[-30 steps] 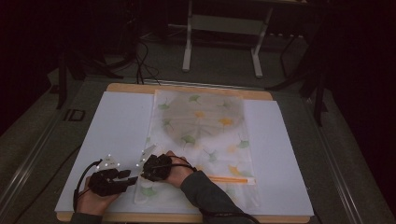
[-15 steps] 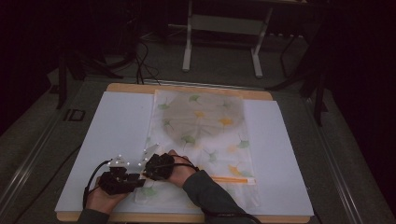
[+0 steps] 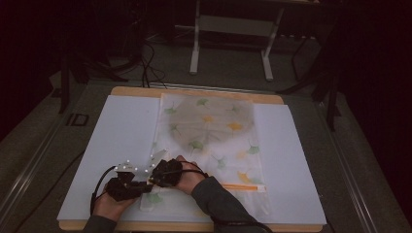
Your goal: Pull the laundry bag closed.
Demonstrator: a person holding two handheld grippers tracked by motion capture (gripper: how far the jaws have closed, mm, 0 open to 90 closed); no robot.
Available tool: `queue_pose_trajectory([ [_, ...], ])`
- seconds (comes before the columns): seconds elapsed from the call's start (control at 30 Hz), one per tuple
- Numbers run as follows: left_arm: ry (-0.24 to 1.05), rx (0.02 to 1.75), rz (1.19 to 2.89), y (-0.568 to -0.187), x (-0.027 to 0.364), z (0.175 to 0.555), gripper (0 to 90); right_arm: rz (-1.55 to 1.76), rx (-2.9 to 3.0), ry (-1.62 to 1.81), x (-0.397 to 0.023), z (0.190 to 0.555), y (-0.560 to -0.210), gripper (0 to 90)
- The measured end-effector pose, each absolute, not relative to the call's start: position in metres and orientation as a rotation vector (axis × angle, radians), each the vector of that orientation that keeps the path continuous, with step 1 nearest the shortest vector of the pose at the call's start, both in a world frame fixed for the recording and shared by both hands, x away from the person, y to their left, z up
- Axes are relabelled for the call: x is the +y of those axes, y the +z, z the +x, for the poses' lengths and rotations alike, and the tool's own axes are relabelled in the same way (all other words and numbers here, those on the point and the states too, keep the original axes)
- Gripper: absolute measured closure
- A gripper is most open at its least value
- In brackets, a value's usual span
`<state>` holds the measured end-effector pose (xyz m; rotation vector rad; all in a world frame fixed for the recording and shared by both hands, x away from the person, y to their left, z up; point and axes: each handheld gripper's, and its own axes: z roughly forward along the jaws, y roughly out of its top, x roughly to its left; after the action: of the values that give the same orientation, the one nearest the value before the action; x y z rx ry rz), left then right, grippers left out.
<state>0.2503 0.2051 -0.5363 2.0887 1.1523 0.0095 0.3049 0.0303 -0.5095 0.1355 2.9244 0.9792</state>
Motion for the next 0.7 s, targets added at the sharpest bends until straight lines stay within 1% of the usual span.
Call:
queue_pose_trajectory([
  [0.1,0.004,1.147,2.087,-0.537,0.2049,0.2503,84.9,0.131,2.926,0.979,0.0292,0.3049,-0.5105,84.2],
  [0.17,0.007,1.146,2.091,-0.537,0.2045,0.2501,86.2,0.126,2.928,0.977,0.0287,0.3053,-0.5107,84.3],
  [0.7,-0.015,1.142,2.076,-0.5382,0.2069,0.2505,87.9,0.127,2.952,0.974,0.0241,0.3061,-0.5197,84.6],
])
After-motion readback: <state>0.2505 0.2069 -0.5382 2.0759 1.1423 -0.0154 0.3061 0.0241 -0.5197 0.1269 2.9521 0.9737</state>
